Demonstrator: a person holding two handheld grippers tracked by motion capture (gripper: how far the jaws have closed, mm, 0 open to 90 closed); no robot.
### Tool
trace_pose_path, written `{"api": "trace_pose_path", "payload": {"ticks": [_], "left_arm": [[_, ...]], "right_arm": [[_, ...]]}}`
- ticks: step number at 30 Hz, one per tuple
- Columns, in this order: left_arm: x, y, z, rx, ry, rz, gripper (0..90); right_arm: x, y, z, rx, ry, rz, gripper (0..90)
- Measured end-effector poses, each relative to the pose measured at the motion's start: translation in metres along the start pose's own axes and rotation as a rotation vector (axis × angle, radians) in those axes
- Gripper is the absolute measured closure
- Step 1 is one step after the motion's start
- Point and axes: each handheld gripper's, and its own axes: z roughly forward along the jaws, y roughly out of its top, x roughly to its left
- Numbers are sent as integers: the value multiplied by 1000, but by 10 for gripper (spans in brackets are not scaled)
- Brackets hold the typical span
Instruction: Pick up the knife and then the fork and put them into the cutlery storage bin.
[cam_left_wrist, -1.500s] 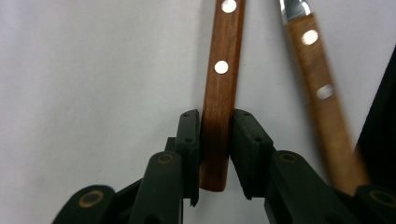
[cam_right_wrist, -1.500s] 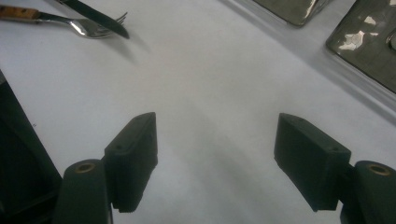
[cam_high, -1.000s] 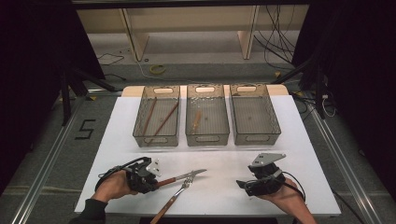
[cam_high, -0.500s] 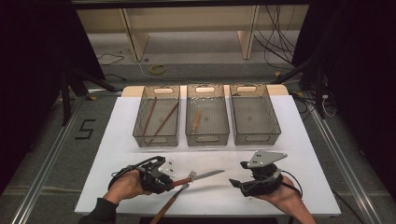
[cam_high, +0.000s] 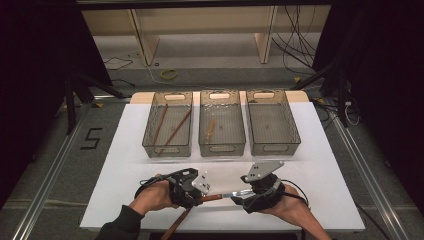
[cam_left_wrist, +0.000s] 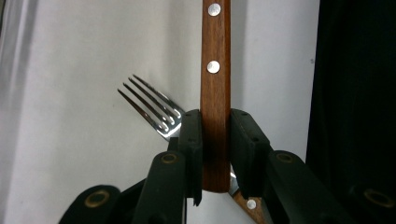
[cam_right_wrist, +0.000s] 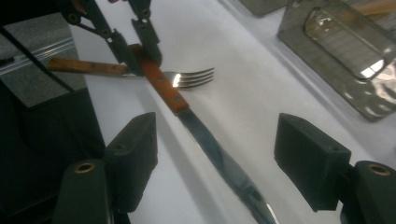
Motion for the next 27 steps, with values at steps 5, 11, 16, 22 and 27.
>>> {"api": "trace_pose_path", "payload": {"ticks": [5,11,16,22,27], "left_arm": [[-3,8,-1,-8,-1,15,750],[-4,14,0,-10,-3,33,751],[-8,17,1,-7,-17,51,751],[-14,22,1,-6,-28,78,750],[-17,25,0,-3,-32,99,750]], "right_arm": [[3,2,8,34,23,-32,310],[8,5,18,75,55,-72,346],[12,6,26,112,68,-126,391],[15,7,33,148,93,-158,462],[19,7,37,174,123,-182,526]]}}
